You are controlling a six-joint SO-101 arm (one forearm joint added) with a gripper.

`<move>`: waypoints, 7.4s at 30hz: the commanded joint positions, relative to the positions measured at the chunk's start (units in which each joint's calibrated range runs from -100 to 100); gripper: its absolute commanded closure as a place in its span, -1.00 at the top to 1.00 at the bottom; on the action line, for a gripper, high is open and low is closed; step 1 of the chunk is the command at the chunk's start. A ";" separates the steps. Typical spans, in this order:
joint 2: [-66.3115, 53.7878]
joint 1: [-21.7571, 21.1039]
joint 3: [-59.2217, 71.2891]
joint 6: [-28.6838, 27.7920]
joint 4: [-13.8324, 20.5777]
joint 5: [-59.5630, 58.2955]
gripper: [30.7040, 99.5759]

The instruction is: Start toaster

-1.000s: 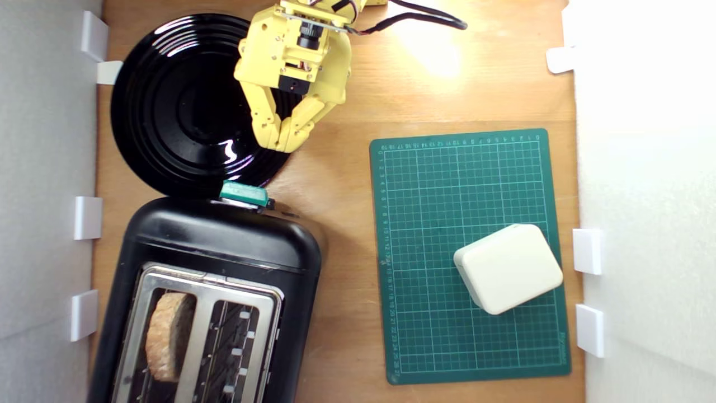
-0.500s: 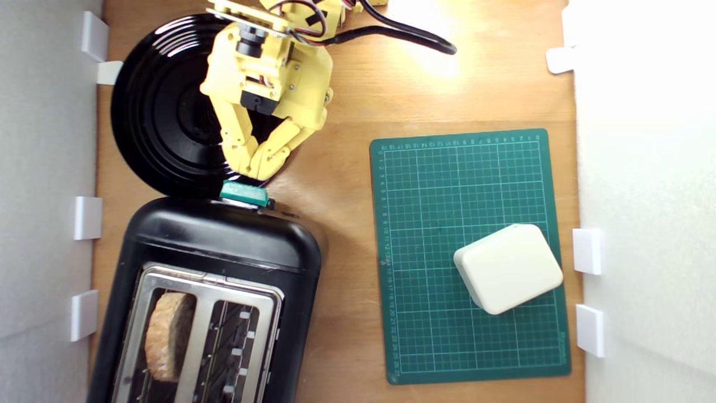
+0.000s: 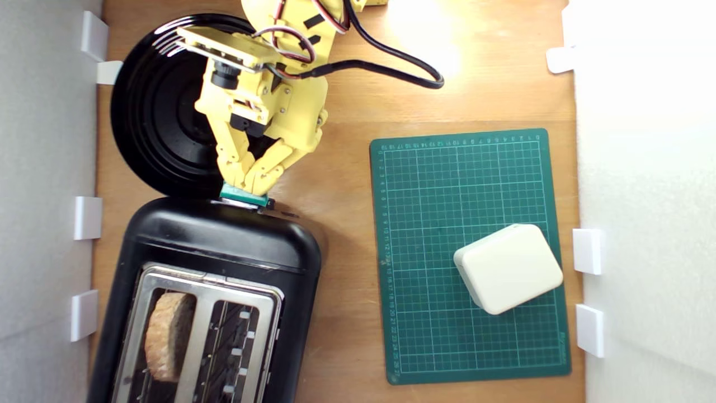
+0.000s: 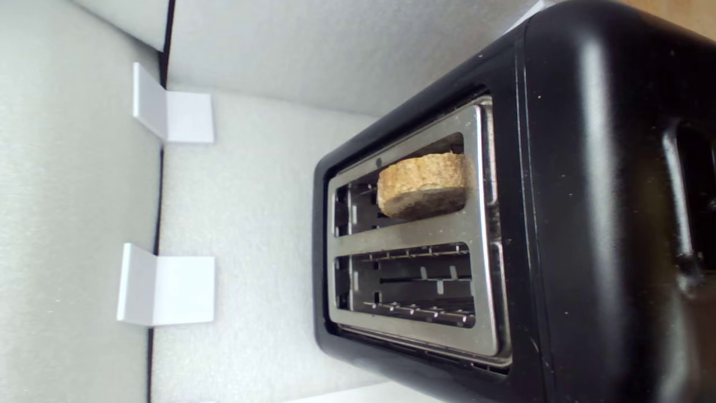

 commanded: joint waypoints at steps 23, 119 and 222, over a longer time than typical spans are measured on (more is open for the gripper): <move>6.32 2.42 -3.17 1.04 -0.24 -4.36 -0.97; 29.80 6.78 9.00 2.14 -0.71 -7.10 -0.98; -69.03 -19.57 73.97 -21.92 -15.16 3.78 -0.98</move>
